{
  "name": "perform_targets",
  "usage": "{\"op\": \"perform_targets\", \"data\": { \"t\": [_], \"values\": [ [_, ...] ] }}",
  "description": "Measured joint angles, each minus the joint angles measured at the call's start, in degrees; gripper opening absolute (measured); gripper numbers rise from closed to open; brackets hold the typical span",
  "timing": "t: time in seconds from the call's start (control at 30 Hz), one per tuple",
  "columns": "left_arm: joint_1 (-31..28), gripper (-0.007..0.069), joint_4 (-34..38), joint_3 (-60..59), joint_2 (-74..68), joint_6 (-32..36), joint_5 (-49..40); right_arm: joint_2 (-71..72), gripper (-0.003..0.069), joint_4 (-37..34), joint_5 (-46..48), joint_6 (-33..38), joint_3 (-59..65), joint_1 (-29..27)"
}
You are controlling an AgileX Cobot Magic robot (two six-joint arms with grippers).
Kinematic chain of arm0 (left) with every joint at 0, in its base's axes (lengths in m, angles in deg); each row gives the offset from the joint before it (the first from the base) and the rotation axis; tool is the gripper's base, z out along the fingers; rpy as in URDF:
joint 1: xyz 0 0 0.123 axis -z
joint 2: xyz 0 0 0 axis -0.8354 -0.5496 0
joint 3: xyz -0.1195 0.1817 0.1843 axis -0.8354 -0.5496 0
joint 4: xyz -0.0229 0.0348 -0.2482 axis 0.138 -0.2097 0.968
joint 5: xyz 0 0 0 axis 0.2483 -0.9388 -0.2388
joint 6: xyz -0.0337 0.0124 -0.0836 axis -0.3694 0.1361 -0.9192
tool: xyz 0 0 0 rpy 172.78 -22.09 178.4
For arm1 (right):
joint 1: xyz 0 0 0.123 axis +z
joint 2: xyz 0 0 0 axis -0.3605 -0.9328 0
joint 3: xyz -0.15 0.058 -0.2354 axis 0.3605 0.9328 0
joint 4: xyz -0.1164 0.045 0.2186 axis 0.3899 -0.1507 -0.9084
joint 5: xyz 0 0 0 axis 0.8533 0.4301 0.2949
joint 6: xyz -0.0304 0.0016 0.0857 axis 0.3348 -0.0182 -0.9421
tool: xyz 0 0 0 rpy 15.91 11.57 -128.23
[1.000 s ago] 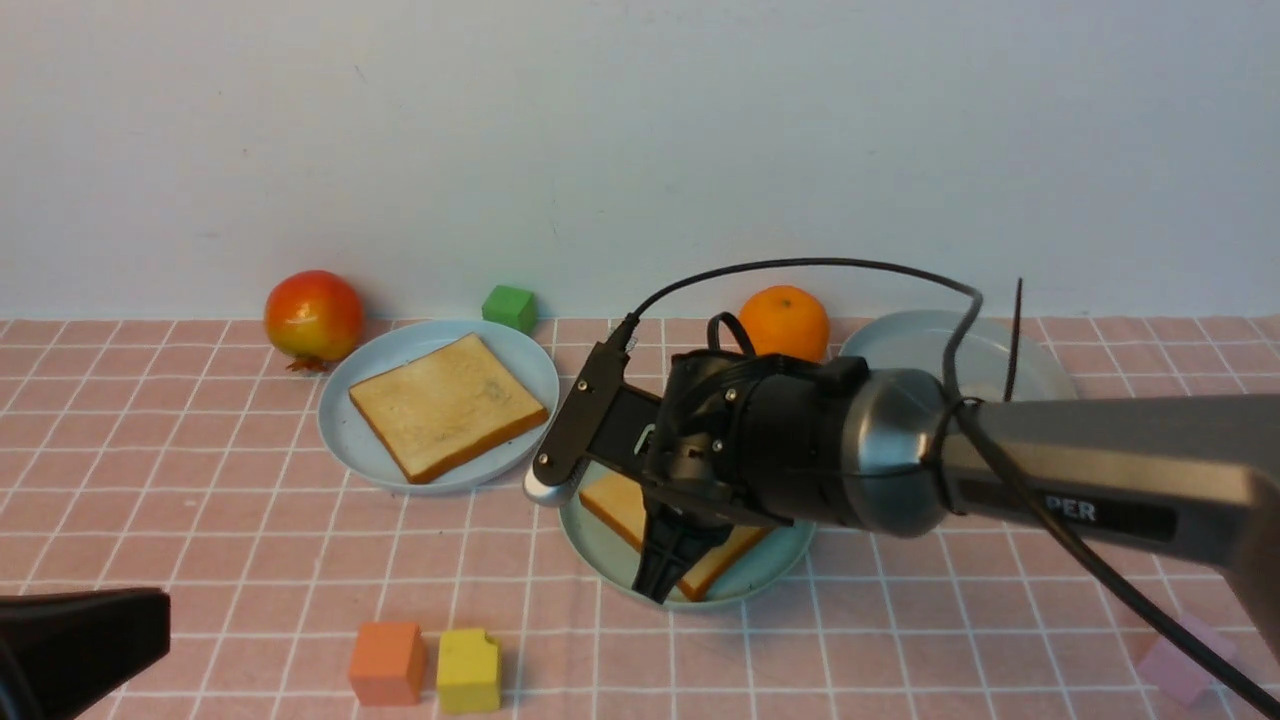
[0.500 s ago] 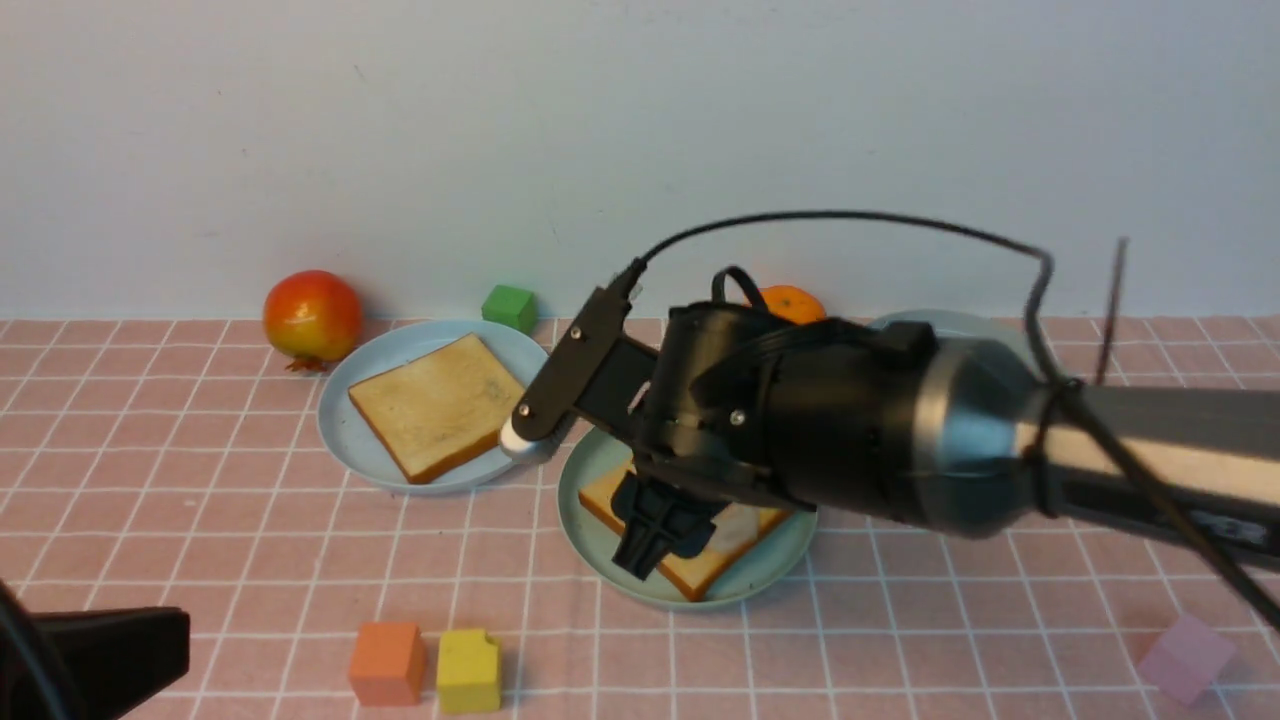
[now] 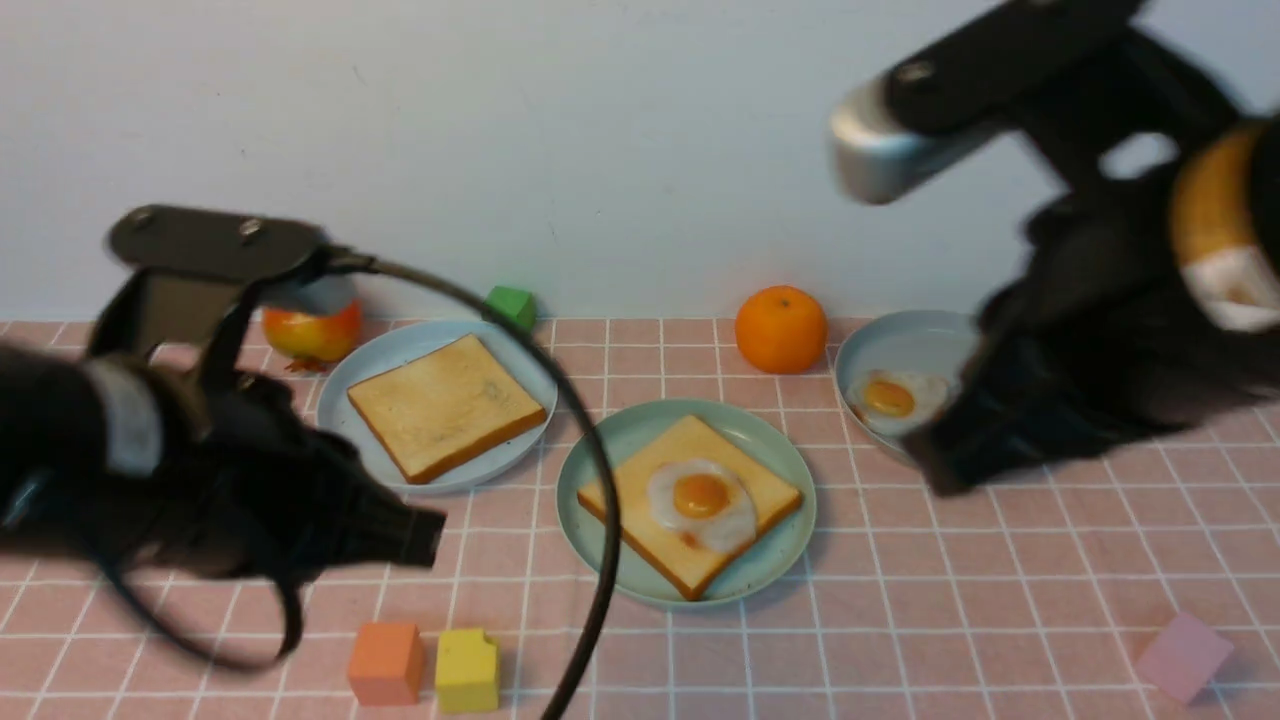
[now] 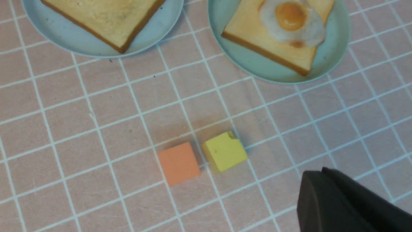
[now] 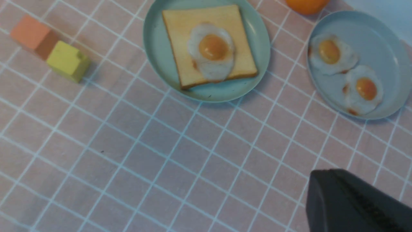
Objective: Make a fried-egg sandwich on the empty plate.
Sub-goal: Use the left arm to grab a slice of bread
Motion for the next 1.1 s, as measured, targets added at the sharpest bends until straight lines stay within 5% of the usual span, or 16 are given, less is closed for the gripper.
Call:
{"op": "perform_targets", "data": {
  "t": [0.1,0.23,0.6,0.7,0.87,1.1],
  "values": [
    [-8.2,0.0013,10.1,3.8,-10.2,14.3,-1.3,7.3,-0.0006,-3.6,0.4,0.0,4.0,0.0],
    [-12.7,0.0013,15.7,7.7,-18.9,21.6,-0.5,13.1,-0.0005,-5.1,0.9,0.0,7.8,0.0],
    [-13.3,0.0028,4.4,27.8,-41.2,23.3,1.0,24.7,0.0001,-7.9,0.9,0.0,13.5,0.0],
    [-13.3,0.0082,3.2,30.2,-43.9,24.0,1.0,25.2,0.0001,-7.9,0.9,0.0,13.5,0.0],
    [-13.3,0.0348,1.4,32.0,-49.3,26.3,3.3,25.4,0.0006,-8.0,0.9,0.0,13.5,0.0],
    [-13.3,0.0501,-4.7,32.0,-52.7,26.6,9.0,25.4,0.0010,-8.0,0.9,0.0,13.5,0.0]
  ]
}}
